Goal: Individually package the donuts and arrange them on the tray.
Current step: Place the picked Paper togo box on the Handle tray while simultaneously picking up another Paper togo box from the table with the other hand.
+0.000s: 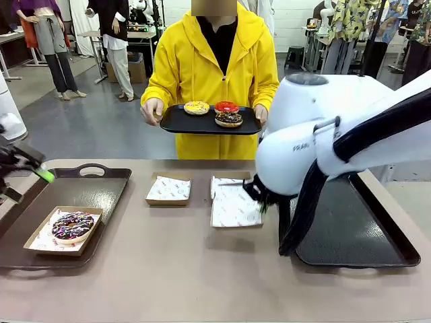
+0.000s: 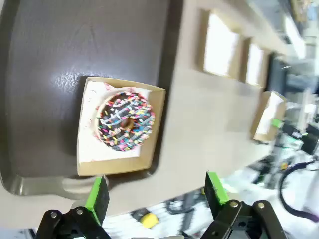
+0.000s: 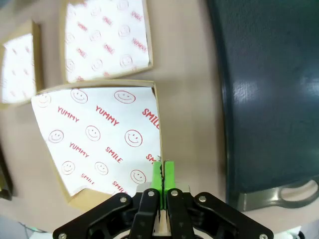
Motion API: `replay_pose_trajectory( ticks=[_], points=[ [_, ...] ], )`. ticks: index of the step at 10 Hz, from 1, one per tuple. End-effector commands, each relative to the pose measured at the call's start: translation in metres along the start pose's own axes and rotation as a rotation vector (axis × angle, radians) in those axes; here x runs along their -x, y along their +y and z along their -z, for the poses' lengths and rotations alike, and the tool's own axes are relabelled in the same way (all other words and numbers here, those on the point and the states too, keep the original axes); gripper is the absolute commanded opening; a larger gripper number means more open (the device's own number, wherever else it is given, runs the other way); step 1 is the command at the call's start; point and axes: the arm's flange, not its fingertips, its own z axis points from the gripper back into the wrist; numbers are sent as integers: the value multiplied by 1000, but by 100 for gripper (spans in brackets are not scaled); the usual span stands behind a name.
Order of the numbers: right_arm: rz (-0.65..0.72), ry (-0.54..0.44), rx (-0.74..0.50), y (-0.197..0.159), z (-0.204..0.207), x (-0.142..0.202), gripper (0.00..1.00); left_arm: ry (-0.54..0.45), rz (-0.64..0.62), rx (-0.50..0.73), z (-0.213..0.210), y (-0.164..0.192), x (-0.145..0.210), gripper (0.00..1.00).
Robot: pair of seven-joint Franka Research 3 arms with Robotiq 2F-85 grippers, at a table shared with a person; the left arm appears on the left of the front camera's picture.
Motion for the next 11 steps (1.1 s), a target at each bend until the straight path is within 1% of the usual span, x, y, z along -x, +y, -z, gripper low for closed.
replay_pose_trajectory(
  ticks=[1,2,4,5,6,8,9,11],
  points=[
    [43,-27,25,3,-36,-17,0,-3,-116,176,-36,25,-20,100],
    [57,-24,29,9,-47,-31,0,-8,-130,264,-49,41,-29,100],
    [59,0,19,24,-60,-60,0,30,-129,428,-65,77,-45,100],
    [45,12,8,33,-64,-73,0,47,-110,502,-71,95,-49,100],
    [53,21,14,41,-67,-86,0,89,-109,565,-73,112,-48,100],
    [72,27,12,47,-68,-106,0,88,-125,633,-77,132,-43,100],
    [85,28,12,48,-68,-114,0,97,-133,642,-78,139,-41,100],
    [94,37,7,49,-65,-129,0,78,-124,644,-77,147,-33,100]
  ],
)
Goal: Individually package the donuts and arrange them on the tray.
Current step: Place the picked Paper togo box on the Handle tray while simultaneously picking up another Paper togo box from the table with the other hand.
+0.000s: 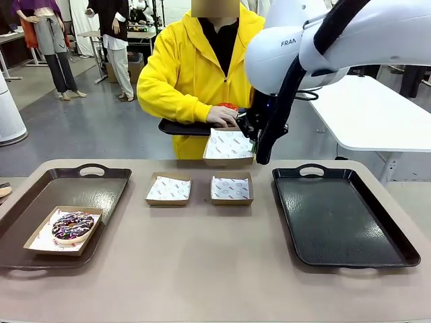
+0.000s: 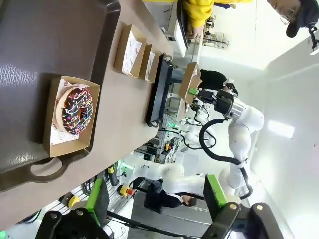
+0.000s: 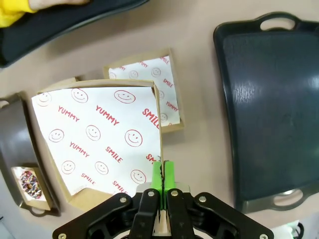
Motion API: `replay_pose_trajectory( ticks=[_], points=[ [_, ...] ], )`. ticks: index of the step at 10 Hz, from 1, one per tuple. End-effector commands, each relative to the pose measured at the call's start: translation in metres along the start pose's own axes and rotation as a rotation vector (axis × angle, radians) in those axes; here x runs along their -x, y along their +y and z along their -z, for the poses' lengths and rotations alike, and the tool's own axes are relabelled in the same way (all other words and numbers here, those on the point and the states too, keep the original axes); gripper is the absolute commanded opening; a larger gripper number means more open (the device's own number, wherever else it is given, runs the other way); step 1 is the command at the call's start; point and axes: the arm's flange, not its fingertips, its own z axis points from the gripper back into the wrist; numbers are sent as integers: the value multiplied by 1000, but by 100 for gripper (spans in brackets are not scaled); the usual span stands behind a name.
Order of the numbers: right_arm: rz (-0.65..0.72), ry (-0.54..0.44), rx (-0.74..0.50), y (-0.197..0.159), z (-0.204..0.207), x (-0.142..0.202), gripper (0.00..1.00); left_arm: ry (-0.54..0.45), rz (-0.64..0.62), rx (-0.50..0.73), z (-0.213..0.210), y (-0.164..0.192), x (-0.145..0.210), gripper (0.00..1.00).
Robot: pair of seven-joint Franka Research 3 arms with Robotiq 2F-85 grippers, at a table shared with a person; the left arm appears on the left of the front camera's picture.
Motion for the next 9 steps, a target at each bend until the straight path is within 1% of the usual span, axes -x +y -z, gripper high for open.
replay_pose_trajectory(
  ticks=[1,3,4,6,7,8,9],
  points=[
    [8,0,32,10,3,-12,0,-7,43,5,-3,0,2,100],
    [-41,28,35,11,8,-20,0,-8,83,-21,-4,2,10,100],
    [-76,41,40,12,10,-22,0,-9,17,-1,-4,1,2,100],
    [-133,39,77,14,15,-23,0,-9,17,-1,-4,1,2,100],
    [-157,19,97,11,18,-23,0,-9,17,-1,-4,1,2,100],
    [-88,46,37,10,17,-16,0,-9,17,-1,-4,1,2,100],
    [-88,46,37,10,17,-16,0,-9,17,-1,-4,1,2,100]
  ],
)
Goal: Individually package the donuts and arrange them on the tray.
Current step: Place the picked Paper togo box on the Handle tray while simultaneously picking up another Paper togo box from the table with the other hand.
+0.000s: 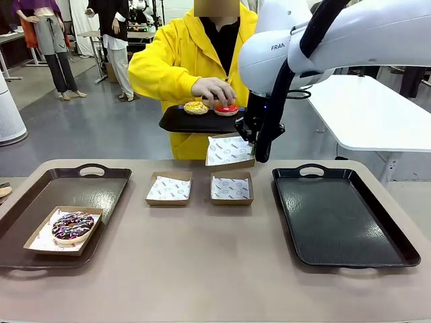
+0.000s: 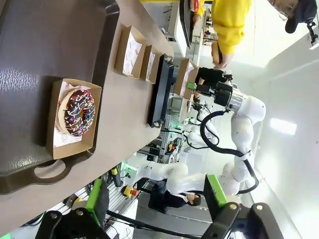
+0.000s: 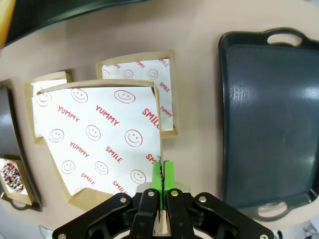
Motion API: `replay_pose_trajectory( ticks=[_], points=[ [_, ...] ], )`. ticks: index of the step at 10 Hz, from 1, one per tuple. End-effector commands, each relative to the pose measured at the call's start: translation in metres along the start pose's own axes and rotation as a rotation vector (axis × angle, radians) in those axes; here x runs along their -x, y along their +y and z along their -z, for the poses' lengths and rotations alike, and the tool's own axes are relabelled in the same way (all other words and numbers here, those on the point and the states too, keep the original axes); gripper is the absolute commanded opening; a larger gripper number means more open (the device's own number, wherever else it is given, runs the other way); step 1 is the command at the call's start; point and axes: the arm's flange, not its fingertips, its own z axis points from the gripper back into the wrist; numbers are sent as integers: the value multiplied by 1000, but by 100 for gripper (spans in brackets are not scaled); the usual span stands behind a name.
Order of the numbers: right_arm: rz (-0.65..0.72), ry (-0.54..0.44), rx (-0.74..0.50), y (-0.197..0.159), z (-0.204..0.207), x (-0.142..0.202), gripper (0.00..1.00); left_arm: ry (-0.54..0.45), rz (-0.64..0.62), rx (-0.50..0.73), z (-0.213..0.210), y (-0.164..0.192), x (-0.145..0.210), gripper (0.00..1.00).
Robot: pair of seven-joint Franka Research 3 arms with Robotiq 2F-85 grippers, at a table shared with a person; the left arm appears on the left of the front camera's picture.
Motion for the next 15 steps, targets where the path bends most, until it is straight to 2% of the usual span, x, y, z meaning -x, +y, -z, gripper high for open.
replay_pose_trajectory(
  ticks=[1,15],
  points=[
    [25,4,-19,1,-2,1,0,-7,-13,4,-2,-1,0,100],
    [25,4,-19,1,-2,1,0,-7,-13,4,-2,-1,0,100]
  ],
)
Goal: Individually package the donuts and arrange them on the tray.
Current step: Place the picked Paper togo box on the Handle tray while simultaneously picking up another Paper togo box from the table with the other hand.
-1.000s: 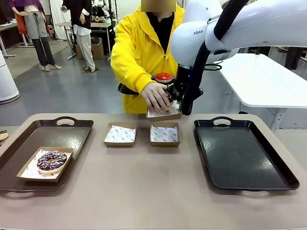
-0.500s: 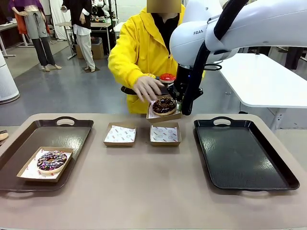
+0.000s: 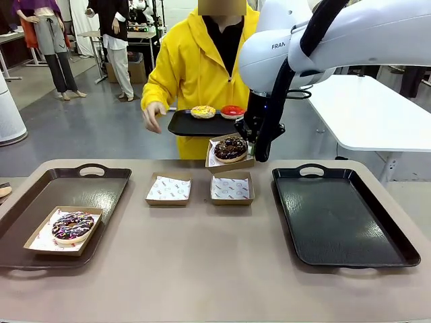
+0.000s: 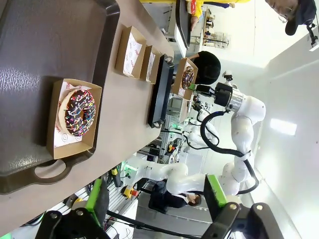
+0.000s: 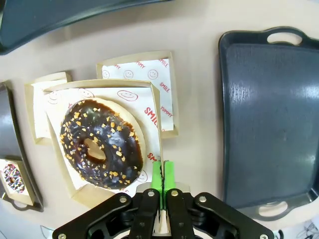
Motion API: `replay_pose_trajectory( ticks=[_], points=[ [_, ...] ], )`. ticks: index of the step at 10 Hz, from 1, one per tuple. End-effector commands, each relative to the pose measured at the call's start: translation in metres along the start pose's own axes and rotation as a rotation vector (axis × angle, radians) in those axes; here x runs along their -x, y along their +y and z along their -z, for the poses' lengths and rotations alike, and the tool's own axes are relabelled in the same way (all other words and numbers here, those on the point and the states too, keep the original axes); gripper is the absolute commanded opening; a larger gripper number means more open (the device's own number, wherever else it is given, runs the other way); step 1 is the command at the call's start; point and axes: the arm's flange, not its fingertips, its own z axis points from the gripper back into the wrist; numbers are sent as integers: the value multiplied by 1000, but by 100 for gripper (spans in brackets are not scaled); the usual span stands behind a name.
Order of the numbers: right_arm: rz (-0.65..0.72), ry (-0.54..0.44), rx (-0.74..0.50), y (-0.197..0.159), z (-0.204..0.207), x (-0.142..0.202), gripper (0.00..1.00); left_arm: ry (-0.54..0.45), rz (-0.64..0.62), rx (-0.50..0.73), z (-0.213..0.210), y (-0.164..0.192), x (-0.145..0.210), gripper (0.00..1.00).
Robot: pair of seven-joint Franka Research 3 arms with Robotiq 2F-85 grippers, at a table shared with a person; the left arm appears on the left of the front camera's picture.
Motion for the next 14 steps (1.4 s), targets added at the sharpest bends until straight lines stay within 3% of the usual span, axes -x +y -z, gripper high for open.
replay_pose_trajectory(
  ticks=[1,6,8,10,14],
  points=[
    [18,3,-16,1,-1,2,0,-4,-12,5,-2,-1,0,100],
    [0,0,0,0,0,0,1,0,0,0,0,0,0,100],
    [-36,15,-31,-37,-29,18,1,74,22,-111,19,-38,-5,100],
    [-64,53,18,-81,-49,37,1,182,60,-249,57,-87,-16,100],
    [-92,88,51,-162,-31,75,1,234,89,-546,158,-157,-40,100]
  ],
)
